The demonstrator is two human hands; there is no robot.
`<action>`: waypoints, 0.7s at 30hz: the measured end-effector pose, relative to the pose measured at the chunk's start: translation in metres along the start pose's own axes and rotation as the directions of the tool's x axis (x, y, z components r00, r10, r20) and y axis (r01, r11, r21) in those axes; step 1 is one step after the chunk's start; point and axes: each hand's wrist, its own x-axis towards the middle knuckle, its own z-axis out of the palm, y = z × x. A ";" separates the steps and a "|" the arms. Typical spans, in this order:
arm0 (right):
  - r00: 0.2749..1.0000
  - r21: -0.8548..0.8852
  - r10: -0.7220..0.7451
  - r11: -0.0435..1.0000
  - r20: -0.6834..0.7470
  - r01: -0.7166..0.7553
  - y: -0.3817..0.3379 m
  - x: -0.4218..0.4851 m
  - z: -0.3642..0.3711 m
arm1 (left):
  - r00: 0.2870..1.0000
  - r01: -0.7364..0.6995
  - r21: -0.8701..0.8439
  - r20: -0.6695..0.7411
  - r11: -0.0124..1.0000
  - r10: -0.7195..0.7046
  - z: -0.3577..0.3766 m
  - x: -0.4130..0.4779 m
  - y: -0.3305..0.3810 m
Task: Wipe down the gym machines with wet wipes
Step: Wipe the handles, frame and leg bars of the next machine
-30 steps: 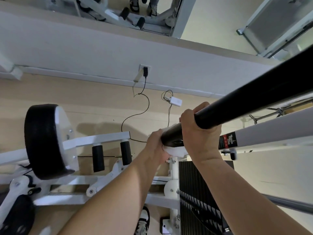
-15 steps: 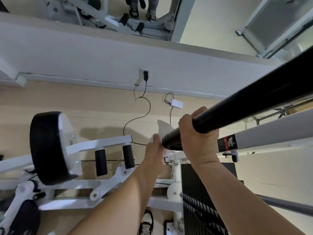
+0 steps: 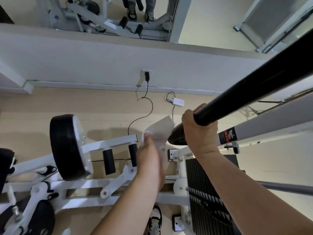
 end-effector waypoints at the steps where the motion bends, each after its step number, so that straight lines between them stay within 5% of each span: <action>1: 1.000 -0.025 0.014 1.000 0.014 -0.014 -0.001 -0.002 -0.002 | 0.999 0.034 0.051 -0.022 0.998 -0.033 -0.008 0.003 -0.004; 5: 0.988 -0.149 0.131 0.982 0.078 -0.118 0.030 -0.024 -0.010 | 0.990 0.057 0.277 0.112 0.959 -0.091 -0.020 0.002 -0.012; 7: 0.936 -0.122 0.342 0.936 0.085 -0.331 0.052 -0.044 -0.013 | 0.973 0.096 0.272 0.178 0.958 -0.148 -0.023 -0.004 -0.008; 10: 0.635 0.005 0.660 0.692 0.402 -0.722 0.068 -0.058 -0.023 | 0.929 0.165 0.320 0.266 0.933 -0.256 -0.027 -0.008 -0.004; 12: 0.578 0.081 0.636 0.634 0.511 -0.769 0.076 -0.056 -0.028 | 0.928 0.188 0.415 0.221 0.890 -0.299 -0.022 -0.003 -0.007; 14: 0.636 0.165 0.679 0.626 0.367 -0.762 0.091 -0.048 -0.028 | 0.948 0.134 0.507 0.183 0.852 -0.259 -0.014 0.006 -0.007; 17: 0.729 0.215 0.677 0.730 -0.102 -0.649 0.103 -0.025 -0.036 | 0.984 -0.034 0.574 0.164 0.818 -0.074 -0.007 0.014 -0.008; 19: 0.839 -0.020 0.467 0.871 -0.279 -0.491 0.104 -0.010 -0.046 | 0.985 -0.128 0.565 0.171 0.815 0.036 -0.010 0.019 -0.010; 21: 0.974 -0.521 0.154 0.825 -0.165 -0.219 0.115 0.007 -0.045 | 0.966 -0.220 0.569 0.237 0.793 0.098 -0.008 0.023 -0.015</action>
